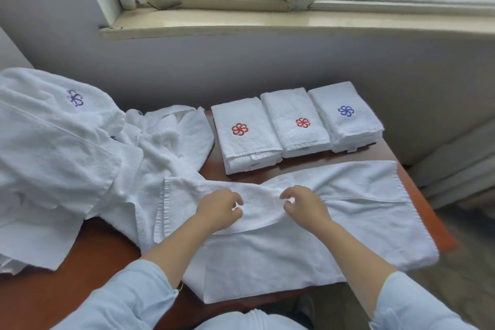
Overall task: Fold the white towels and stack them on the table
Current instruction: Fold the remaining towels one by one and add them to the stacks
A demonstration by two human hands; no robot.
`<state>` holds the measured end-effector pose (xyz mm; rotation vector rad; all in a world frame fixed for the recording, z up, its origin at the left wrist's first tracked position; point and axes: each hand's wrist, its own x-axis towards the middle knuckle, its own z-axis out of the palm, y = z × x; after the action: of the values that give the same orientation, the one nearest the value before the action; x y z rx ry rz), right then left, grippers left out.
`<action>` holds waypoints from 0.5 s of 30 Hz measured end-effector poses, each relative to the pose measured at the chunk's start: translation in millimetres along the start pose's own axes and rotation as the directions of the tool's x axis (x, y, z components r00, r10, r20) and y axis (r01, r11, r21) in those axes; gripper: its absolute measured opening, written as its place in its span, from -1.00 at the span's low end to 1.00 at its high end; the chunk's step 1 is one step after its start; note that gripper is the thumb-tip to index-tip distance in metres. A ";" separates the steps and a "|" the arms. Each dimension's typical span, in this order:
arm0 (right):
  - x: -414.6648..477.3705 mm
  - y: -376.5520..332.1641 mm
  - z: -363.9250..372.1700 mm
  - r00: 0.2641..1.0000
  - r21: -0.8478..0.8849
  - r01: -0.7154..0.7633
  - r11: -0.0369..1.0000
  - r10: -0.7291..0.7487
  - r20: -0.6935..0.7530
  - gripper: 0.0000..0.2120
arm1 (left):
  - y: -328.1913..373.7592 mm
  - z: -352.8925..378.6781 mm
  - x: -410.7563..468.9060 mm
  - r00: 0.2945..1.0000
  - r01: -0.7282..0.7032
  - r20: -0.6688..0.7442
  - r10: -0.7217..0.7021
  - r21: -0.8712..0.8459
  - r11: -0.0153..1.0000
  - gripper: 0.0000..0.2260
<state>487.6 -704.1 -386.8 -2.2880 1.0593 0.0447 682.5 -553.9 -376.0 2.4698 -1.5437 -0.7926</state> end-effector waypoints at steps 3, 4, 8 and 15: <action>-12.5 19.4 -13.2 0.996 -0.024 -0.075 0.997 0.074 -0.042 -0.76 | 27.4 4.5 14.7 0.996 -0.094 -0.006 0.094 -0.044 0.995 -0.74; -17.3 28.0 -17.9 0.994 -0.029 -0.093 0.995 0.092 -0.057 -0.76 | 37.4 6.7 19.7 0.992 -0.126 -0.002 0.126 -0.053 0.991 -0.74; -33.5 66.5 -38.2 0.981 -0.040 -0.177 0.983 0.173 -0.091 -0.74 | 81.0 20.0 36.9 0.971 -0.237 0.027 0.239 -0.063 0.970 -0.74; -28.1 140.5 -80.8 0.979 -0.107 -0.197 0.975 0.190 -0.067 -0.67 | 152.1 51.9 68.8 0.961 -0.272 0.032 0.276 -0.098 0.957 -0.72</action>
<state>352.5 -798.0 -385.6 -2.2894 1.3377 0.1228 558.6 -676.5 -389.5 2.1238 -1.7712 -0.8539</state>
